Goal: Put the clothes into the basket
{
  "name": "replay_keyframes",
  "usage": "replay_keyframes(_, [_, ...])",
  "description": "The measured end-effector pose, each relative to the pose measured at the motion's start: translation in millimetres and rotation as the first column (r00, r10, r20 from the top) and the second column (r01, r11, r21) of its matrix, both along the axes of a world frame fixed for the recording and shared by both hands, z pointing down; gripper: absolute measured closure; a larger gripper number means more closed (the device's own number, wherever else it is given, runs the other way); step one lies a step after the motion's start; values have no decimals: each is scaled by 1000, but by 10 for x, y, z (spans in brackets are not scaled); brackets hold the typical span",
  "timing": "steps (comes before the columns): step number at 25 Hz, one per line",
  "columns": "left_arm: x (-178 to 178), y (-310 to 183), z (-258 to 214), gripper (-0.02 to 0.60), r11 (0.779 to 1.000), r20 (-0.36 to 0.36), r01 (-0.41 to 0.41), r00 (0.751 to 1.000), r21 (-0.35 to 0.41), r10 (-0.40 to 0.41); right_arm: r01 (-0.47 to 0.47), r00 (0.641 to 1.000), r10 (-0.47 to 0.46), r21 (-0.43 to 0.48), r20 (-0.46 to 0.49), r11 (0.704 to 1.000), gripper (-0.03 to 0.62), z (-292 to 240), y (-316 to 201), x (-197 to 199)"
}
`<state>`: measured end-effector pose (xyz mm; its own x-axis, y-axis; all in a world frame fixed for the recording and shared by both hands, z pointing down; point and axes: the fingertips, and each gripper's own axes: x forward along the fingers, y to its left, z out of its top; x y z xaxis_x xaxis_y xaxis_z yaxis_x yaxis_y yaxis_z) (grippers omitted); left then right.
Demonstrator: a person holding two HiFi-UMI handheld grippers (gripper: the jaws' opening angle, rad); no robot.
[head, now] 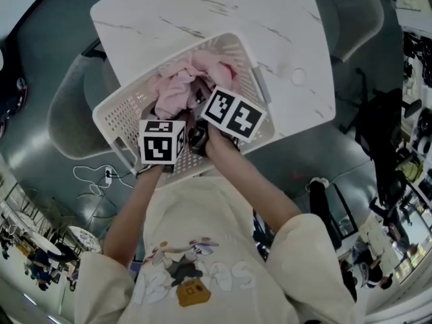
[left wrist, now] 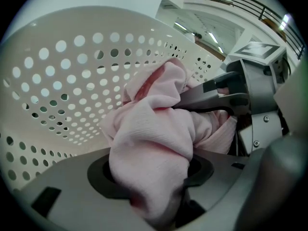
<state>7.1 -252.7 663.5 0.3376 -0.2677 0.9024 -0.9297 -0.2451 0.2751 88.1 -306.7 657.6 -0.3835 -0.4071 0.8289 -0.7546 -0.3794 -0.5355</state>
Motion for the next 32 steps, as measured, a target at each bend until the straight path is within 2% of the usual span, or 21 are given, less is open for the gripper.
replay_keyframes(14, [-55, -36, 184, 313, 999, 26, 31, 999, -28, -30, 2, 1000, -3, -27, -16, 1000, 332, 255, -46, -19])
replay_keyframes(20, [-74, -28, 171, 285, 998, 21, 41, 999, -42, -40, 3, 1000, -3, -38, 6, 999, 292, 283, -51, 6])
replay_keyframes(26, [-174, 15, 22, 255, 999, 32, 46, 998, -1, -46, -35, 999, 36, -36, 14, 999, 263, 164, 26, 75])
replay_keyframes(32, [-212, 13, -213, 241, 997, 1, 60, 998, 47, -60, -67, 998, 67, -14, 23, 998, 256, -34, 75, 145])
